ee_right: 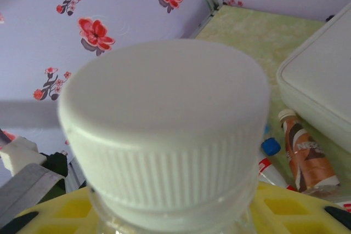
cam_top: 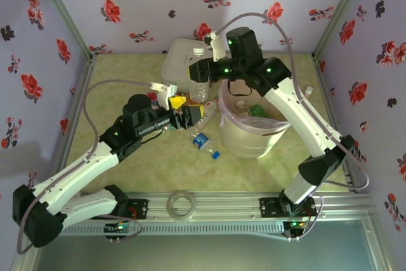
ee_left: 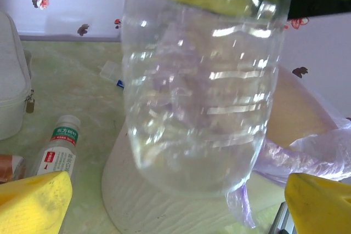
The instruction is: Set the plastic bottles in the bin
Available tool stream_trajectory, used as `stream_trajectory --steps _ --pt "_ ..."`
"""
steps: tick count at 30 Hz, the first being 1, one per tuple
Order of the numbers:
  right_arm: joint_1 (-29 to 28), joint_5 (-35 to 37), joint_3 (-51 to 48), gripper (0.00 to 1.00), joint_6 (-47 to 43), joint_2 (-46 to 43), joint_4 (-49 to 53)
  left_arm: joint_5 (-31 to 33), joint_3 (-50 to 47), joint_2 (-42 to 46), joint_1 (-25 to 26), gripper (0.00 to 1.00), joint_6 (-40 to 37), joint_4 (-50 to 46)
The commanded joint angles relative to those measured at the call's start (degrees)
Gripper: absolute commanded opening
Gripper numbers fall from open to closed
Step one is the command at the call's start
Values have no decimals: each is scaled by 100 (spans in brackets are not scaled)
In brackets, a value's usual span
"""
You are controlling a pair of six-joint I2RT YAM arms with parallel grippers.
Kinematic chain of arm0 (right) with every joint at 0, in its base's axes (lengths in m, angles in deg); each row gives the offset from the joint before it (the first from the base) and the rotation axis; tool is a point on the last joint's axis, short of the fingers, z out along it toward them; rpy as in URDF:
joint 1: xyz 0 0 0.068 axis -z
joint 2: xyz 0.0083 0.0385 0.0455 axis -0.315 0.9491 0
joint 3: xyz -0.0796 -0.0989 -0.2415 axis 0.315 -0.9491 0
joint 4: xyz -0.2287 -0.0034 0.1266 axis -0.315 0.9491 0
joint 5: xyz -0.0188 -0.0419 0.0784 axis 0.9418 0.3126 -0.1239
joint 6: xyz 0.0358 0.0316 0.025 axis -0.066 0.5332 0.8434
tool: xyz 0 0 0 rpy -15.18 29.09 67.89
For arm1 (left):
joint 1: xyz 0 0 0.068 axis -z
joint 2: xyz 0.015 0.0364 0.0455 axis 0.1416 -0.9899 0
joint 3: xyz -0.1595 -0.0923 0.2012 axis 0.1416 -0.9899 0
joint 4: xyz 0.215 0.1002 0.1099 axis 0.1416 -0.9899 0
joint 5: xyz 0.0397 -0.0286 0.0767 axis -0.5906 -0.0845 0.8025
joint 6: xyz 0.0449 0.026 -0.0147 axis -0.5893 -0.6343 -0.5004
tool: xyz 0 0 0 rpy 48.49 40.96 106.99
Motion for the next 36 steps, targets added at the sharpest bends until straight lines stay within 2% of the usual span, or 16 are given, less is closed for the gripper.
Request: stream_trajectory --steps 1,9,20,27,36 --pt "117 338 462 49 -313 -159 291 110 -129 162 -53 100 25 -101" --pt "608 776 672 48 -500 -577 717 311 -396 142 -100 100 310 -223" --pt "1348 2008 508 46 -996 -1235 1770 550 -459 -128 -176 99 506 -591" --pt "1394 3245 80 46 -1260 -1353 2452 568 -395 -388 -225 99 578 -698" --pt "1394 3850 -779 48 -1415 -1079 2792 652 -375 -584 -338 99 731 -825"
